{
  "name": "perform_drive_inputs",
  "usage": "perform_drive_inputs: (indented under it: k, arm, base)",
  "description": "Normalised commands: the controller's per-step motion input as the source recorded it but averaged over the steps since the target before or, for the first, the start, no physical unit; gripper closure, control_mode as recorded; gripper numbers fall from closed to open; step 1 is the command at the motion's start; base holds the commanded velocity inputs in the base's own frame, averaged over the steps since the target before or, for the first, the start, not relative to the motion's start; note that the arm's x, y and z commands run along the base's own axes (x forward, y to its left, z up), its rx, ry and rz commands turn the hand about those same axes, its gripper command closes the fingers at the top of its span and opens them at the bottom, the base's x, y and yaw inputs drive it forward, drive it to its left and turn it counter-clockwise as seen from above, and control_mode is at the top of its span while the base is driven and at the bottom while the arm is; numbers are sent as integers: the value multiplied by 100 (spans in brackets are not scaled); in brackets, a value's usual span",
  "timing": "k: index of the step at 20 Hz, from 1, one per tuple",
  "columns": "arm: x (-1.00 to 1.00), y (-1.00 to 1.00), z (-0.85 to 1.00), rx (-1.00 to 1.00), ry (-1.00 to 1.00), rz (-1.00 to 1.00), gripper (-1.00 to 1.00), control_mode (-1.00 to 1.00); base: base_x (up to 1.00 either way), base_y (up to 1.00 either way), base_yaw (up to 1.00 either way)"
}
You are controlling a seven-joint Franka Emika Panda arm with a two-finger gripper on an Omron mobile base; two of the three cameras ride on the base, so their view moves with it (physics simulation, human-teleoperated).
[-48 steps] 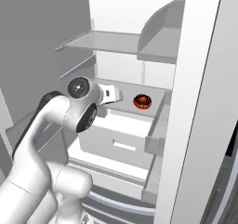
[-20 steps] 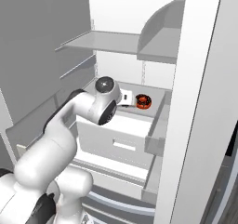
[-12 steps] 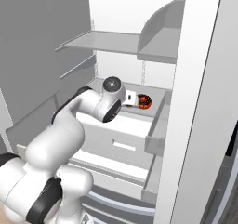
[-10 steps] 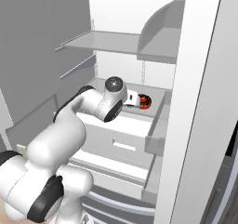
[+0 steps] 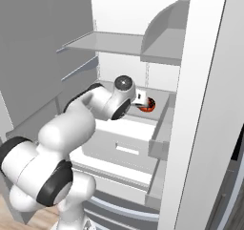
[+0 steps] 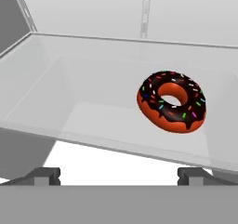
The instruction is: Take the donuts from the fridge and place them on the empty tray on the dining counter.
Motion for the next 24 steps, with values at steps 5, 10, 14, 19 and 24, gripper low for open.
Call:
perform_drive_inputs:
  k: [5,10,14,19,24]
  arm:
    - [53,-28,-21,0,7,6,-100,-100]
    - [47,-27,-22,0,6,5,-100,-100]
    - [52,-5,-26,0,4,4,-100,-100]
    - [54,-1,-35,0,1,3,-100,-100]
    - [51,-7,-36,0,0,2,-100,-100]
  base:
    - [0,0,0]
    - [0,0,0]
    - [0,0,0]
    - [0,0,0]
    - [0,0,0]
